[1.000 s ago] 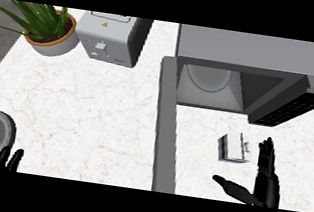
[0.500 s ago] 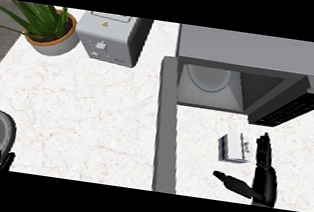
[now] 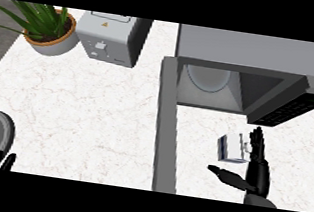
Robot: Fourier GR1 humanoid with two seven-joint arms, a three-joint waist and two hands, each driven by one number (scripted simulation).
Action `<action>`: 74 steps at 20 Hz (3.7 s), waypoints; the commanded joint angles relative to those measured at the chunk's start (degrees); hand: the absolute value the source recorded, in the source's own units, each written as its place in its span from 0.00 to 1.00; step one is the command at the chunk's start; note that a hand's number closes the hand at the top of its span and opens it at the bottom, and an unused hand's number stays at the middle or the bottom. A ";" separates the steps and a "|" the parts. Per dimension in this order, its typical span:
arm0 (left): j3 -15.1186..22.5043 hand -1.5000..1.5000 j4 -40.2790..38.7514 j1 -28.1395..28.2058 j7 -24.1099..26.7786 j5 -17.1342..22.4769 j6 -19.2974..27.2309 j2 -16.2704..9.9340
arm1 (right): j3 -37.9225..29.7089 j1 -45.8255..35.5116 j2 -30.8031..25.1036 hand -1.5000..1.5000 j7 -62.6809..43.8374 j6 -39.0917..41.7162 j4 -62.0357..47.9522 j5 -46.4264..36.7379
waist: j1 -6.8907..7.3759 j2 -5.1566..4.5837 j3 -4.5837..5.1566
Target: Pick up the milk, place it into the microwave and close the microwave
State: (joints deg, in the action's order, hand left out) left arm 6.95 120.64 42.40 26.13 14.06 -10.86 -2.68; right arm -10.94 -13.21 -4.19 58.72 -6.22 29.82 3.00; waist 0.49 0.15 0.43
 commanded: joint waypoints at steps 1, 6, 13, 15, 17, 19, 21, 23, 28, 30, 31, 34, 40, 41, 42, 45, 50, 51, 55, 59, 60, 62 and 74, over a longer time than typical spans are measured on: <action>1.77 0.00 1.16 2.05 1.66 -1.43 -0.74 0.56 | -1.13 -2.61 0.95 0.00 3.32 -0.90 -4.04 0.55 | 0.24 -0.18 -0.47; 0.74 0.00 2.30 1.97 -0.32 0.41 -0.84 -0.44 | -4.48 -5.53 -0.40 1.00 6.24 -5.84 -7.17 1.07 | 0.53 -0.35 -0.52; 1.97 0.00 1.86 3.62 0.85 -0.26 -1.28 0.22 | -5.67 -11.30 -0.65 1.00 4.57 -14.99 -9.15 -0.83 | 0.84 -0.39 -0.53; 2.10 0.00 -1.67 0.12 2.20 -1.66 -0.76 1.21 | -6.46 -10.45 -2.20 1.00 6.29 -12.15 -10.81 -0.44 | 0.53 -0.40 -0.52; -1.51 0.00 1.62 1.62 -0.14 2.89 -2.48 -1.69 | -6.92 -14.29 -3.25 1.00 6.02 -10.85 -13.80 -0.80 | 1.33 -0.66 -0.60; 1.80 0.00 0.51 0.50 -0.41 -0.59 0.07 1.05 | -6.13 -14.19 -2.73 1.00 7.17 -8.03 -13.84 -1.26 | 1.04 -0.58 -0.58; 1.26 0.00 -0.27 -0.83 0.02 0.11 -1.58 -0.13 | -5.21 -19.93 -2.36 1.00 2.37 -9.46 -13.98 -2.33 | 1.48 -0.69 -0.58; 1.27 0.00 -0.34 0.85 1.62 0.22 -1.94 0.28 | -5.96 -18.53 -2.75 1.00 6.24 -5.52 -14.65 -1.54 | 1.58 -0.73 -0.61; -0.11 0.00 -1.10 -0.41 0.68 1.00 -1.56 0.03 | -6.27 -19.16 -3.73 1.00 6.54 -1.47 -13.17 -0.57 | 0.76 -0.47 -0.52; -0.32 0.00 4.63 3.25 -1.63 2.72 -2.38 -1.52 | -5.52 -17.83 -0.83 1.00 6.75 -2.78 -11.29 -0.56 | 0.50 -0.25 -0.49; 1.15 0.00 2.71 4.36 1.05 0.30 -2.44 -0.34 | -4.71 -16.86 -3.90 1.00 6.28 -0.08 -11.64 -1.47 | 0.53 -0.24 -0.48; -1.65 0.00 -0.47 2.68 2.37 2.73 -3.71 -0.96 | -3.53 -15.09 -0.86 1.00 4.23 -3.98 -4.36 -1.05 | -0.41 0.11 -0.39; -2.74 0.00 2.07 3.92 0.33 4.46 -4.98 -2.41 | 1.03 -4.17 -1.21 1.00 -2.45 -1.33 11.93 -1.19 | -0.95 0.27 -0.35; -1.25 0.00 0.25 3.13 1.06 2.97 -4.10 -0.92 | 3.17 -3.08 -1.16 1.00 -5.19 -0.87 16.57 -2.11 | -1.39 0.43 -0.30; 0.93 0.00 1.86 1.12 -2.67 2.24 -2.40 -0.24 | 3.38 -1.71 0.68 1.00 -5.81 -2.27 18.93 -1.54 | -1.17 0.22 -0.36; 1.90 0.00 -2.55 3.91 4.71 -1.57 -4.70 0.62 | 5.71 5.14 -1.95 1.00 -13.92 -2.35 29.52 -2.31 | -1.27 0.40 -0.29; 1.63 0.00 1.59 7.93 4.57 -0.32 -4.47 0.66 | 11.04 15.66 -0.23 1.00 -20.67 0.59 46.21 -1.69 | -0.79 0.28 -0.34; 0.33 0.00 2.61 2.84 -0.95 1.61 -2.03 0.44 | 13.16 18.72 -0.20 1.00 -21.15 1.64 50.66 -2.23 | -1.44 0.19 -0.33; -0.88 0.00 -0.39 5.75 3.97 2.15 -4.54 0.25 | 14.87 21.26 3.44 1.00 -24.82 5.73 56.87 4.22 | -0.84 0.16 -0.36; -1.82 0.00 5.93 9.76 0.95 5.01 -5.57 -1.71 | 17.82 18.72 4.08 1.00 -27.73 1.09 58.98 5.13 | -0.04 0.00 -0.42; -0.88 0.00 3.03 8.51 1.60 3.53 -5.61 -0.97 | 15.58 18.07 3.52 1.00 -32.63 2.37 62.25 5.13 | -0.20 -0.01 -0.41; -0.03 0.00 4.26 5.69 -0.26 1.85 -3.16 0.23 | 16.87 13.10 4.13 1.00 -29.67 -2.77 56.74 2.26 | -0.04 -0.11 -0.43; -5.46 0.00 -0.21 1.50 -0.29 5.69 -4.74 -0.71 | 19.16 -3.25 4.18 1.00 -35.23 -14.86 41.68 -4.00 | 0.18 -0.22 -0.43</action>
State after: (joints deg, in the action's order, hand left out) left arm 3.13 121.50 46.44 26.77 18.54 -15.70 -3.10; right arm 9.13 -11.35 -0.05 24.25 -17.92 77.44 0.93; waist 0.67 -0.01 0.00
